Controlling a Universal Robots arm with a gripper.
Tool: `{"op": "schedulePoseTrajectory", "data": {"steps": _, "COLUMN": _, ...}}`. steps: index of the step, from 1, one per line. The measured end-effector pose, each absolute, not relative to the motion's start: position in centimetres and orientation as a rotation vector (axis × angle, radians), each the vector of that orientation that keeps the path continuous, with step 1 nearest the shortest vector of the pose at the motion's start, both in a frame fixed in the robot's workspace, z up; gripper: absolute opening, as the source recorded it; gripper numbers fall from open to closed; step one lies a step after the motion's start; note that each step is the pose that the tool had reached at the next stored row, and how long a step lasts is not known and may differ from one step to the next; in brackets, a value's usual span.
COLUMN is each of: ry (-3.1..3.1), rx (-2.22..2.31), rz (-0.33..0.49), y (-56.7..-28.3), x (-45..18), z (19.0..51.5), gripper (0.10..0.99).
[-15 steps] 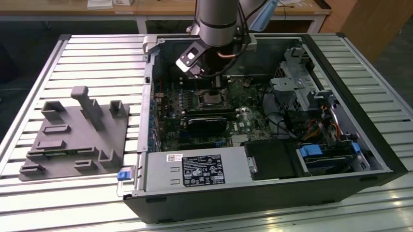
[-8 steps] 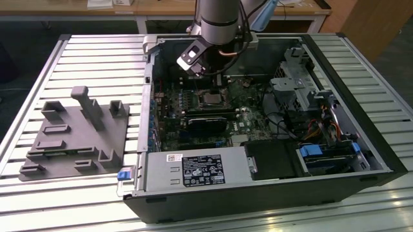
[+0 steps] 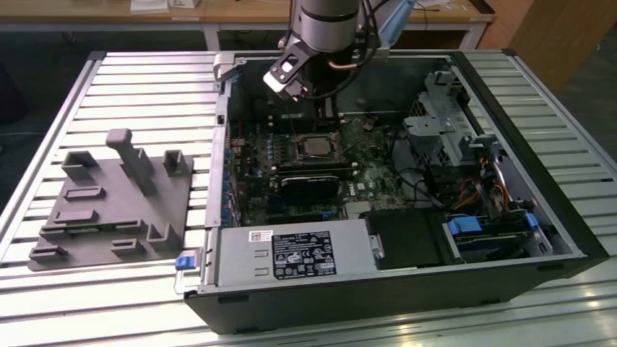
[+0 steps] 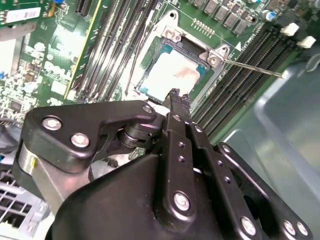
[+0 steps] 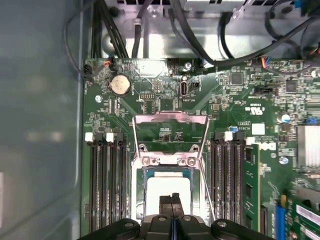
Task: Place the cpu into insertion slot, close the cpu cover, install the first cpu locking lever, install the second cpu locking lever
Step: 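Place the cpu into insertion slot, then close the cpu cover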
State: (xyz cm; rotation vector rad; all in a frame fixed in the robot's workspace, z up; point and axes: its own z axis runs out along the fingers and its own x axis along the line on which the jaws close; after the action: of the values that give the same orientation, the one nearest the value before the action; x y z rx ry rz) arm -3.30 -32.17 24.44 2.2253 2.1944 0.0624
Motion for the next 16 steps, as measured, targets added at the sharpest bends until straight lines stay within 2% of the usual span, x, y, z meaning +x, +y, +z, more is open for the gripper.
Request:
{"op": "schedulePoseTrajectory", "data": {"steps": 6, "ry": 2.194, "rx": 2.225, "rz": 0.063, "y": -32.2, "x": -3.3, "z": 25.7, "gripper": 0.106}}
{"op": "schedulePoseTrajectory", "data": {"steps": 16, "ry": 2.194, "rx": 2.225, "rz": 0.063, "y": -32.2, "x": -3.3, "z": 25.9, "gripper": 0.106}}
